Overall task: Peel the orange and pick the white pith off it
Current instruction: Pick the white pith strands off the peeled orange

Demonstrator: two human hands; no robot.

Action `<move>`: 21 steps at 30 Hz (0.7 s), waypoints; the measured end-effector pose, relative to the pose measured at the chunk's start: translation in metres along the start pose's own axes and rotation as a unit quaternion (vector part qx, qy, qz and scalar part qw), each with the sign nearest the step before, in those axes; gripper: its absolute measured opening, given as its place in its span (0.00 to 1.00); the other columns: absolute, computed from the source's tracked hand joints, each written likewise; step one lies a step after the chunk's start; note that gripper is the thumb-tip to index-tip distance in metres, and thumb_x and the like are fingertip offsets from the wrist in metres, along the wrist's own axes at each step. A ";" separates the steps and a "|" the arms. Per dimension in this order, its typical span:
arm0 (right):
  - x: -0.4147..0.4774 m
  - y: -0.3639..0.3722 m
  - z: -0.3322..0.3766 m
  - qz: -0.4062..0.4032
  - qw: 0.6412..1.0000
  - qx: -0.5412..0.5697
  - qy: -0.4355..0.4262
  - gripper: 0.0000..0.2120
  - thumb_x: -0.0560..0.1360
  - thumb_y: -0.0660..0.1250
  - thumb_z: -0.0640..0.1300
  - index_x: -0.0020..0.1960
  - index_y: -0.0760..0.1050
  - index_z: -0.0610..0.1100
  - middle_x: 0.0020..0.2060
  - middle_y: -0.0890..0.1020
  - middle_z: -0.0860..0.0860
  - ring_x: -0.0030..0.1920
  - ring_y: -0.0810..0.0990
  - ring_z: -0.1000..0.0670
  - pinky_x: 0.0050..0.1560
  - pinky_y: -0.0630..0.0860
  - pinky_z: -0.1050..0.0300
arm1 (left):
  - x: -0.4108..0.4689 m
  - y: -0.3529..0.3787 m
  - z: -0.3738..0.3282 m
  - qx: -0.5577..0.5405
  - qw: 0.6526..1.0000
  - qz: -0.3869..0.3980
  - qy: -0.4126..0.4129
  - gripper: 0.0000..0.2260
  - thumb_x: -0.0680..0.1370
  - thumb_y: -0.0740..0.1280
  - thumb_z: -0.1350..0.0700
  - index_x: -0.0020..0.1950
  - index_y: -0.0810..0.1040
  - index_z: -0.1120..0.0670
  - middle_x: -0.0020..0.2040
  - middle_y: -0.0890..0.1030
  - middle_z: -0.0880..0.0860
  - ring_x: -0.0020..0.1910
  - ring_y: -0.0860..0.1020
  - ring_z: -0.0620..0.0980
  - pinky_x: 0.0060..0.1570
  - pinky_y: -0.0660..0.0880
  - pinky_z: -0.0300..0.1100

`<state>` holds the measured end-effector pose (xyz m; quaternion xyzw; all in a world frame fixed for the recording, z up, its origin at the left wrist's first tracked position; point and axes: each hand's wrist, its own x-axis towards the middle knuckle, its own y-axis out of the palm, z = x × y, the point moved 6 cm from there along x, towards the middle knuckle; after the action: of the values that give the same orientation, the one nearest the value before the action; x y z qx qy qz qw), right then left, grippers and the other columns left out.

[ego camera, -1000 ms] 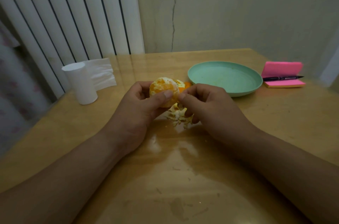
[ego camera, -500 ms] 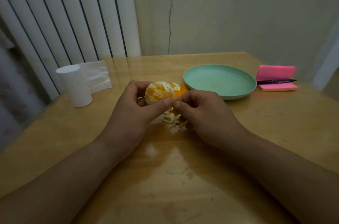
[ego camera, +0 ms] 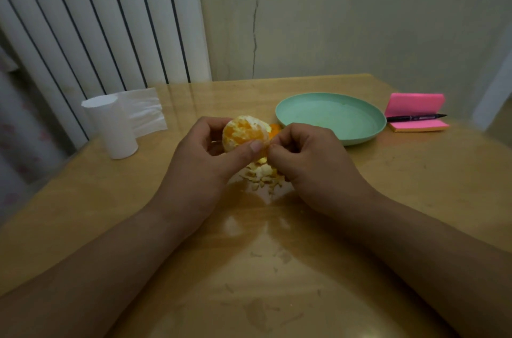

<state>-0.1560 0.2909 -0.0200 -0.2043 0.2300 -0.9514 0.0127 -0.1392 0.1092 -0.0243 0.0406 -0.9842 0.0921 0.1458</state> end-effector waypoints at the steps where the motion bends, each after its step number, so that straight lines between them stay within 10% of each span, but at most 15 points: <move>1: 0.000 0.000 0.001 0.000 1.000 0.003 0.000 0.05 0.77 0.73 0.45 0.42 0.81 0.50 0.33 0.82 0.53 0.34 0.79 0.56 0.39 0.80 0.53 | 0.000 0.000 0.001 -0.007 1.000 0.006 -0.007 0.20 0.75 0.78 0.49 0.65 0.80 0.49 0.57 0.86 0.46 0.55 0.86 0.44 0.53 0.84 0.40; 10: 0.001 0.002 0.002 0.012 0.998 0.069 0.004 0.06 0.79 0.72 0.44 0.43 0.82 0.47 0.35 0.85 0.50 0.35 0.80 0.56 0.40 0.81 0.53 | 0.009 0.010 0.020 -0.249 0.957 0.086 -0.125 0.21 0.78 0.71 0.54 0.67 0.80 0.65 0.59 0.87 0.59 0.57 0.85 0.52 0.60 0.83 0.46; 21: 0.001 0.003 0.002 0.037 0.991 0.132 0.013 0.06 0.81 0.70 0.43 0.47 0.83 0.44 0.34 0.82 0.52 0.36 0.81 0.54 0.41 0.81 0.56 | 0.008 0.009 0.020 -0.337 0.918 0.111 -0.175 0.17 0.82 0.67 0.53 0.68 0.80 0.60 0.60 0.85 0.60 0.58 0.85 0.53 0.60 0.83 0.46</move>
<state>-0.1558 0.2872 -0.0192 -0.1796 0.1105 -0.9749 0.0718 -0.1531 0.1139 -0.0426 -0.1049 -0.9650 -0.2376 -0.0352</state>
